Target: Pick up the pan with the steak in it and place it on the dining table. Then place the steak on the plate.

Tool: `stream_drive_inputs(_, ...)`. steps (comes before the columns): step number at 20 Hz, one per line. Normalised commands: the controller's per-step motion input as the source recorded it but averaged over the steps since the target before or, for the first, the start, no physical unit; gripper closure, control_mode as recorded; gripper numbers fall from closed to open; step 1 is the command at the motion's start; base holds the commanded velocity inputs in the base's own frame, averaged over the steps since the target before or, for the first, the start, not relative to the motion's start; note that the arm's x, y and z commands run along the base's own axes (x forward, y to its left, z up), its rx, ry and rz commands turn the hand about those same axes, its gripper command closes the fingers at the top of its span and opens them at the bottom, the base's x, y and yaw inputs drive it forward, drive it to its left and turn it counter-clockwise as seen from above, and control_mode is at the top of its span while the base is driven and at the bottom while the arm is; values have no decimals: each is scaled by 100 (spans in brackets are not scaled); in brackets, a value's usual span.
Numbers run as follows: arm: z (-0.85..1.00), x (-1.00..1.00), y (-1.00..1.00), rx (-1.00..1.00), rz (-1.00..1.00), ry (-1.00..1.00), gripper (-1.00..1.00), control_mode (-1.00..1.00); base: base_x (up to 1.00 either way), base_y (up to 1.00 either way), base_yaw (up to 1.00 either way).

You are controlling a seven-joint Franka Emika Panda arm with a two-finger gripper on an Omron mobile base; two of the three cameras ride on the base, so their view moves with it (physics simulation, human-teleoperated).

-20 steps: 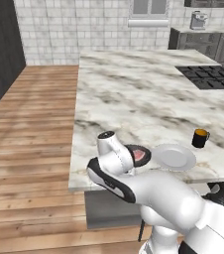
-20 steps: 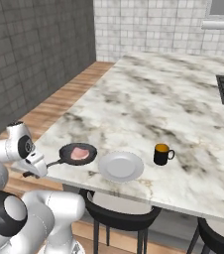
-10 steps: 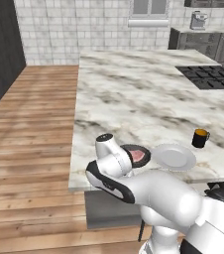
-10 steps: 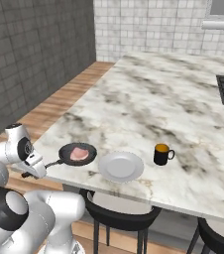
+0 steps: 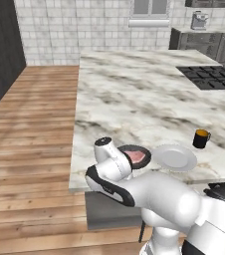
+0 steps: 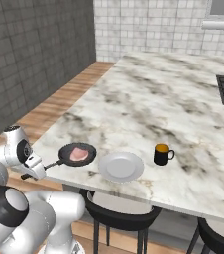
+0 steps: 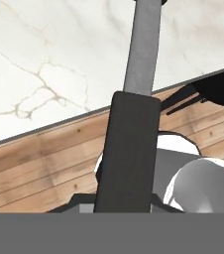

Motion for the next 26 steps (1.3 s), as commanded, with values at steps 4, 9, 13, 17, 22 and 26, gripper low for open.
stream_drive_inputs(4, 0, 0, 0, 0, 0, 0, -100, -100, 0, 0, 0)
stream_drive_inputs(9, 11, 0, 0, 1, -3, 1, -100, -100, 0, 0, 0)
stream_drive_inputs(13, 44, 2, -5, 5, -10, 3, -100, -100, 0, 0, 0)
stream_drive_inputs(17, 51, 18, -16, 6, -14, 9, -100, -100, 0, 0, 0)
stream_drive_inputs(22, 33, 36, -30, 3, -15, 11, -100, -100, 0, 0, 0)
stream_drive_inputs(26, 0, 62, -31, -1, -15, 1, -100, -100, 0, 0, 0)
